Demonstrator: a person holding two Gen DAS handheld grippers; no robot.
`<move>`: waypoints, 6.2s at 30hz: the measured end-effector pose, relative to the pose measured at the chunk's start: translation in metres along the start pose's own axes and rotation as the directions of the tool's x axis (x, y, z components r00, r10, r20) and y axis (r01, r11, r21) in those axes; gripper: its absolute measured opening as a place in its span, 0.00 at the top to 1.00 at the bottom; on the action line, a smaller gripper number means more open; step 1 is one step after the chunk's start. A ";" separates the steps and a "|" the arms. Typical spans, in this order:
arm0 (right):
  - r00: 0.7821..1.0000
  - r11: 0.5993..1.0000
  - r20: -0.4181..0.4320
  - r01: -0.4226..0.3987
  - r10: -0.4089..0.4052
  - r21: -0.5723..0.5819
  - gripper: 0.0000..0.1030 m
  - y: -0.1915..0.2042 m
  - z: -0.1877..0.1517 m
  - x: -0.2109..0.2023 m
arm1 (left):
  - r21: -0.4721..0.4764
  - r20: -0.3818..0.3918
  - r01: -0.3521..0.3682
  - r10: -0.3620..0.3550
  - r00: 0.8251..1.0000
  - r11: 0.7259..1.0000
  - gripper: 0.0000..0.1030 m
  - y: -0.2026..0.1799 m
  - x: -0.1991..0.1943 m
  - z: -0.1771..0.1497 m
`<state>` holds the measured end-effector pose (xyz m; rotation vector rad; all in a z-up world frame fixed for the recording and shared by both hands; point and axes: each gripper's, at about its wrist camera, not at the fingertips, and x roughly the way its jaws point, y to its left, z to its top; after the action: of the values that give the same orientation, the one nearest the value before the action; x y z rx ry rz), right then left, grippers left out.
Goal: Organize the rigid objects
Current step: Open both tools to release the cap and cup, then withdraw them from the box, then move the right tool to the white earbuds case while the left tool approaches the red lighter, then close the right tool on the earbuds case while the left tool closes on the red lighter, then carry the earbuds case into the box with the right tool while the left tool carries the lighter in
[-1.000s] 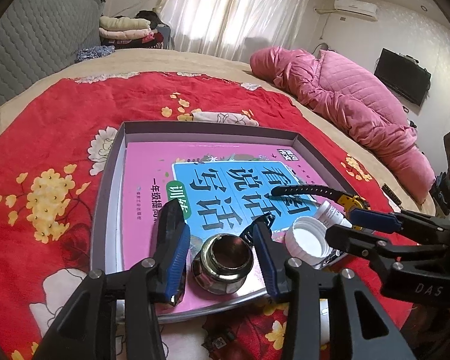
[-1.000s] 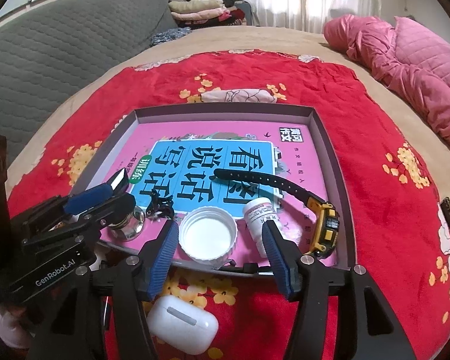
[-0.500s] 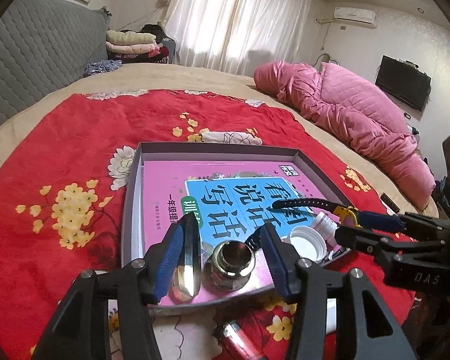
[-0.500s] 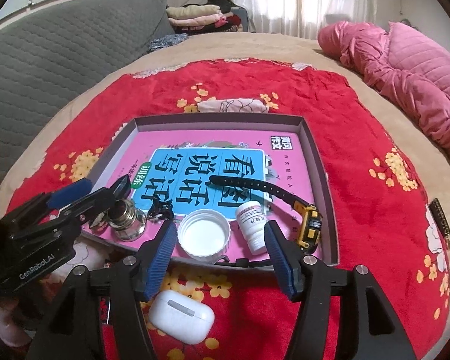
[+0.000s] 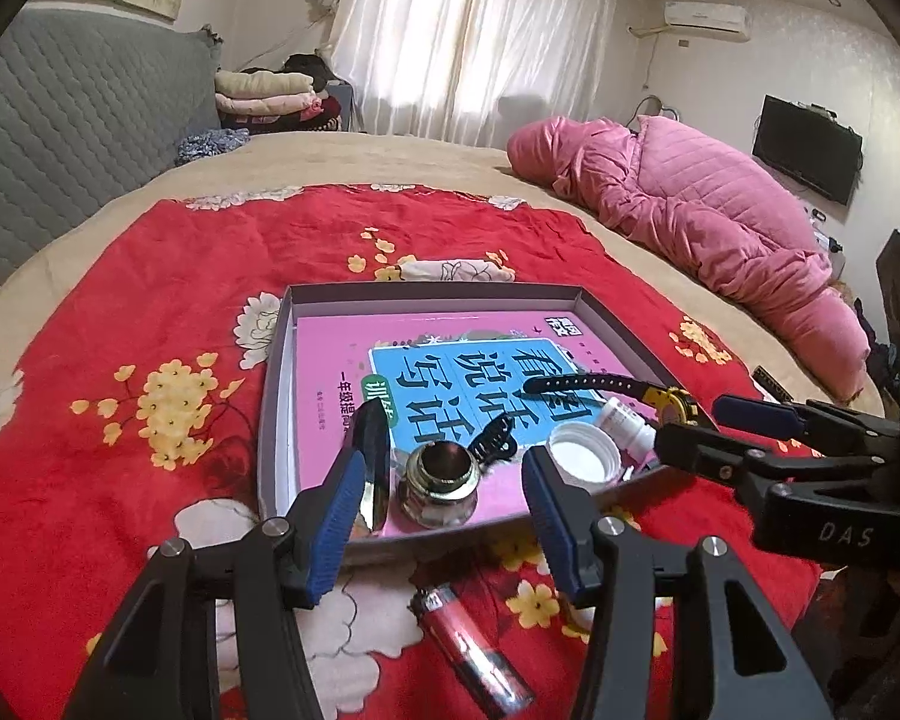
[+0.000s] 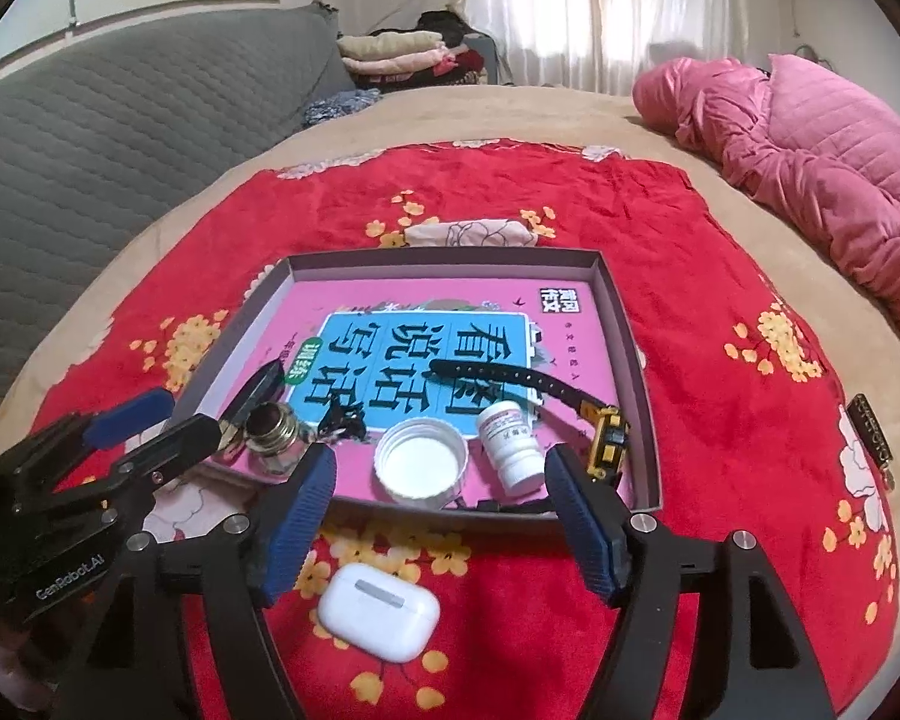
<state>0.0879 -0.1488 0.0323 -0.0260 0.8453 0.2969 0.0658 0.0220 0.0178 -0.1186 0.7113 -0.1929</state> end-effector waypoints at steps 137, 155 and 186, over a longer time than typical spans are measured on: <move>0.973 0.973 0.036 -0.224 0.226 -0.056 0.53 -0.007 -0.053 0.001 | -0.043 -0.121 -0.080 0.074 0.990 0.996 0.77 -0.011 -0.007 -0.032; 0.990 0.989 0.088 -0.120 0.112 0.086 0.54 -0.046 -0.016 0.010 | -0.092 -0.100 -0.068 0.059 0.993 0.993 0.77 0.015 0.037 -0.011; 0.995 0.996 0.040 -0.089 0.088 0.014 0.69 -0.030 -0.001 0.053 | -0.033 -0.058 -0.026 0.024 0.998 0.999 0.77 0.005 0.058 0.001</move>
<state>0.1278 -0.1644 -0.0104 0.0317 0.8106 0.3728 0.1096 0.0148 -0.0191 -0.1372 0.7730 -0.1611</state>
